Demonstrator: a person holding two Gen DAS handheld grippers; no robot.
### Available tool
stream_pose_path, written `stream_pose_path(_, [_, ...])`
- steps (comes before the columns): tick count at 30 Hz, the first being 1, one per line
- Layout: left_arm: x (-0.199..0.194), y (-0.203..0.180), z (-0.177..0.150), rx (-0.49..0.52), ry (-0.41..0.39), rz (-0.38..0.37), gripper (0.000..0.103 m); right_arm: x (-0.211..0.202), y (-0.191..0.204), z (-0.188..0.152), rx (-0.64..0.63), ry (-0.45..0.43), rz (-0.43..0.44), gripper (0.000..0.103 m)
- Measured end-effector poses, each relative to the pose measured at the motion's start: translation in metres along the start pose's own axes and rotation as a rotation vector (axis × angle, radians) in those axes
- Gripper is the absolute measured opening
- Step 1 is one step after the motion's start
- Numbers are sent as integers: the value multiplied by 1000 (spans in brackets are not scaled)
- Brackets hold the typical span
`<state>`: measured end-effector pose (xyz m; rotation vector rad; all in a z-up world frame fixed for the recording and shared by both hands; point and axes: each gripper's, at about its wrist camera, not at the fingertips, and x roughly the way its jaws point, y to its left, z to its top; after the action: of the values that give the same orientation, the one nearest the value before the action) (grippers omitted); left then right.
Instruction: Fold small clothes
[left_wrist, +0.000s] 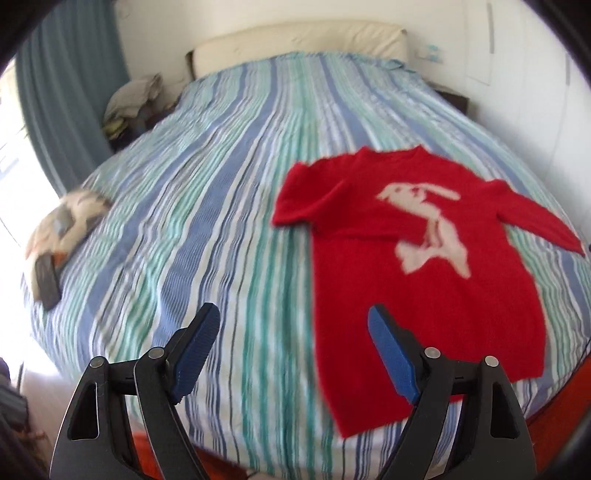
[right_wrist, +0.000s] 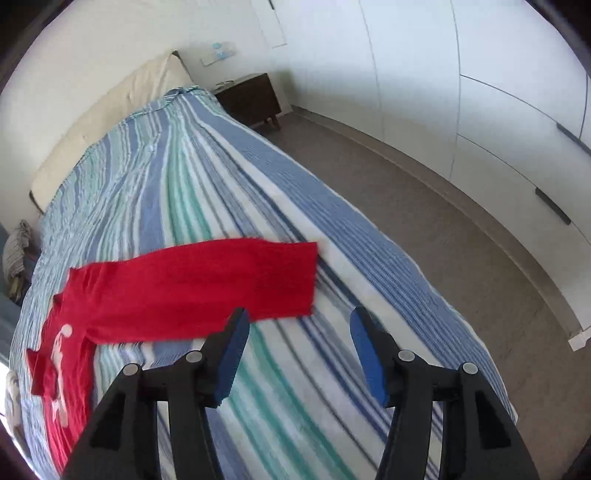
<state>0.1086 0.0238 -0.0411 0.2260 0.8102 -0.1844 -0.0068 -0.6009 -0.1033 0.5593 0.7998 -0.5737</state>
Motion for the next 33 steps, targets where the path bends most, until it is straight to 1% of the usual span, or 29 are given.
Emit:
stream_pose_path(1, [7,-15,18,75,-19,-44,90,-12,8,-10,-18,-3,37,57])
stream_pose_path(3, [34,-48,43,261,-14,-156,90,-33,26,-33,-52,-4,123,57])
stream_pose_path(4, [50,-66,50,364,-5,-193,87,-43,37,-46,-73,-7,158,58])
stream_pose_path(5, [69,-82,55,462,2,-202,79,-49,50,-56,-95,-11,190,62])
stream_pose_path(6, [87,-97,56,541,25,-194,76,-57,59,-69,-115,-18,219,63])
stream_pose_path(7, [106,-110,58,599,63,-188,70,-63,68,-80,-133,-24,242,63])
stream_pose_path(8, [123,-120,59,632,98,-190,62,-67,77,-90,-149,-28,261,63])
stream_pose_path(9, [137,-126,60,650,132,-203,60,-72,81,-103,-165,-35,275,63])
stream_pose_path(11, [158,-135,59,657,186,-223,60,-71,95,-115,-202,-30,289,63])
stream_pose_path(13, [174,-144,56,651,228,-247,60,-66,103,-119,-225,-14,292,63])
stream_pose_path(15, [188,-149,53,639,251,-249,60,-63,103,-120,-224,-5,297,63])
stream_pose_path(16, [194,-149,53,623,252,-246,57,-61,102,-120,-219,1,298,63])
stream_pose_path(17, [198,-148,53,591,259,-258,40,-59,102,-121,-215,8,299,63])
stream_pose_path(18, [202,-144,56,540,268,-265,19,-56,101,-120,-212,15,298,63])
stream_pose_path(19, [204,-137,61,481,277,-253,8,-54,101,-120,-211,18,298,63])
stream_pose_path(21, [196,-109,75,330,242,-288,7,-53,99,-120,-205,19,298,63])
stream_pose_path(22, [189,-89,83,253,214,-284,7,-53,98,-120,-198,17,299,63])
stream_pose_path(24, [174,-36,99,95,155,-258,7,-53,94,-118,-178,13,302,63])
stream_pose_path(25, [167,-3,106,7,128,-225,7,-52,92,-117,-168,12,301,63])
stream_pose_path(27, [162,70,117,-169,91,-121,7,-51,89,-116,-151,12,303,63])
stream_pose_path(29, [163,144,115,-336,82,38,7,-50,88,-116,-145,13,304,63])
stream_pose_path(30, [166,177,109,-410,97,118,7,-50,89,-116,-146,15,306,63])
stream_pose_path(31, [170,207,100,-478,120,177,7,-48,90,-116,-150,19,307,63])
stream_pose_path(33, [180,246,81,-568,166,251,7,-45,94,-117,-159,30,307,63])
